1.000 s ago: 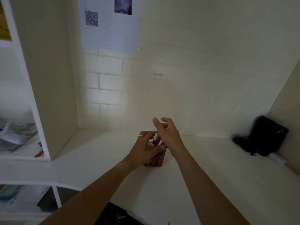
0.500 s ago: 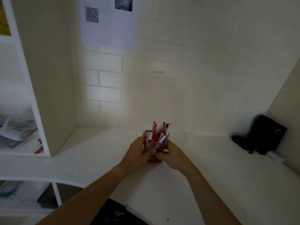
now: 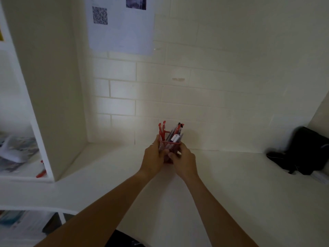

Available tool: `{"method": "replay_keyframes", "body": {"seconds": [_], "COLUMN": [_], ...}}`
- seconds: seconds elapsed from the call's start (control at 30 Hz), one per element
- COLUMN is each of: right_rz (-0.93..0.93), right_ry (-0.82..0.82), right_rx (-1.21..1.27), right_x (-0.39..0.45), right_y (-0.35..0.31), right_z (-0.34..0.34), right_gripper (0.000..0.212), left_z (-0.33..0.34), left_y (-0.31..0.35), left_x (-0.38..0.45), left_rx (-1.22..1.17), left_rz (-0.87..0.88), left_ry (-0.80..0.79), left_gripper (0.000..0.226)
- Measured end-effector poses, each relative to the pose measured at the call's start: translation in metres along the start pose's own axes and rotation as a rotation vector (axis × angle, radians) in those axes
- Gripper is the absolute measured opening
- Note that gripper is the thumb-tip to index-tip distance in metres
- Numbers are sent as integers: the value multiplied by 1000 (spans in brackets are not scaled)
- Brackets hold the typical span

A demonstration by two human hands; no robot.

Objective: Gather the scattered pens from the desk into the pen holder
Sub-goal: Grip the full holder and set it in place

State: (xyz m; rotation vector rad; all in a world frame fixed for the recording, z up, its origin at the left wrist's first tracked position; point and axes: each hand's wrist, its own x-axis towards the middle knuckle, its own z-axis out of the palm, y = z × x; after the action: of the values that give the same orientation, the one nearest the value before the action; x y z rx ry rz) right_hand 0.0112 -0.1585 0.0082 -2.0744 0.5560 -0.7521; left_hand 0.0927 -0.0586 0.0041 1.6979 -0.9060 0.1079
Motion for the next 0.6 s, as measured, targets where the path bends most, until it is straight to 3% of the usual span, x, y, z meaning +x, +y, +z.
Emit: {"method": "replay_keyframes", "body": {"seconds": [0.33, 0.6], "right_rz": [-45, -37], "right_ry": [69, 68], "right_rx": [41, 40], "right_x": [15, 28], "right_y": [18, 21], "right_z": [31, 43], "right_gripper": [63, 65], "left_z": [8, 11], "left_y": [-31, -54], "left_x": [15, 26], "left_rx": [-48, 35], "left_rz": [-65, -134], "left_ry": [24, -10], "left_gripper": [65, 90]}}
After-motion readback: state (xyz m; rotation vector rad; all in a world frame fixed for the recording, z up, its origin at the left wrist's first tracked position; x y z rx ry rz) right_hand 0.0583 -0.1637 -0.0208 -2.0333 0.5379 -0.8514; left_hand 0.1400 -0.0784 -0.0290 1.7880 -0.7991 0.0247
